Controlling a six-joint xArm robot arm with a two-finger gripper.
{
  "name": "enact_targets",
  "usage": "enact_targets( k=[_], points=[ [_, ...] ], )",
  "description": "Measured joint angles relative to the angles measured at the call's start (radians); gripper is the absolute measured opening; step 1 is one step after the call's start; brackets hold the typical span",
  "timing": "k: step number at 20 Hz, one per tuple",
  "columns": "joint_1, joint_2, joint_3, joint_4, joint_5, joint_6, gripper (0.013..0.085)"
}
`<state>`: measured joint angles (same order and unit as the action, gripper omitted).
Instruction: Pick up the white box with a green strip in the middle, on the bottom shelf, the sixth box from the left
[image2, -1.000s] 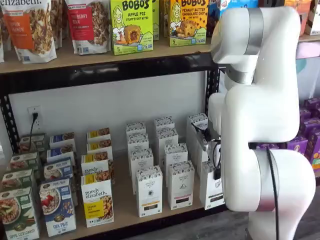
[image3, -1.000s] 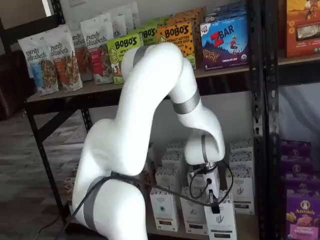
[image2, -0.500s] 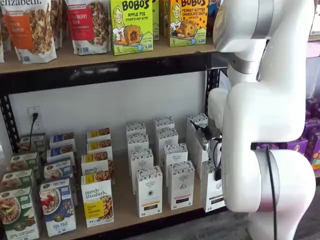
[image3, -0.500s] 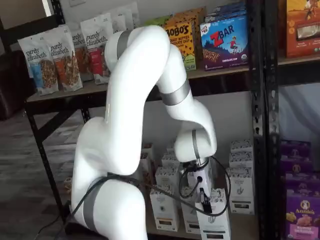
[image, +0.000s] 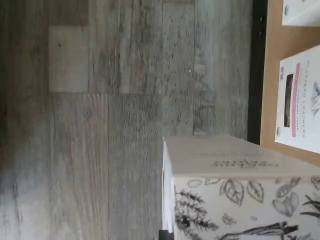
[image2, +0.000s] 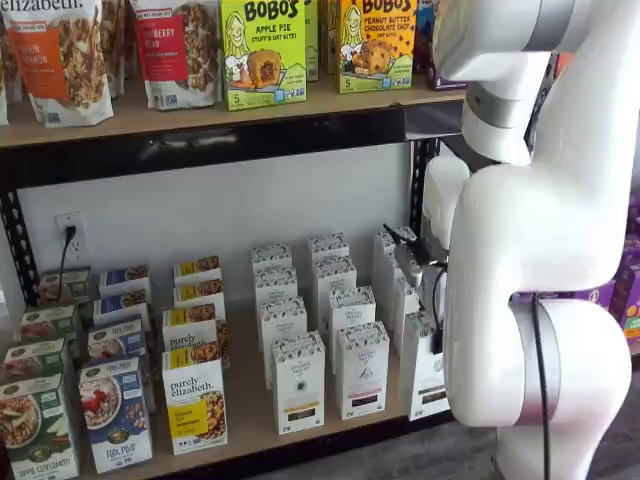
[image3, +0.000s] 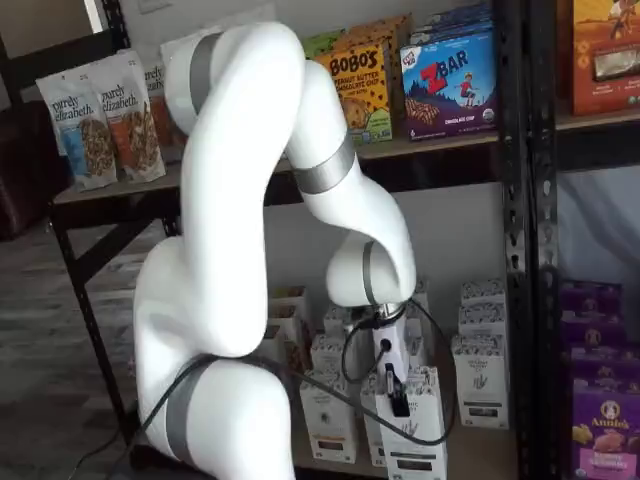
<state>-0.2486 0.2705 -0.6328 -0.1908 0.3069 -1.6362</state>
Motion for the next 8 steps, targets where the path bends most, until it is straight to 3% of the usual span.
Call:
enact_targets(
  k=[8],
  points=[
    [0.029, -0.183, 0.102, 0.046, 0.078, -0.017, 0.053]
  ],
)
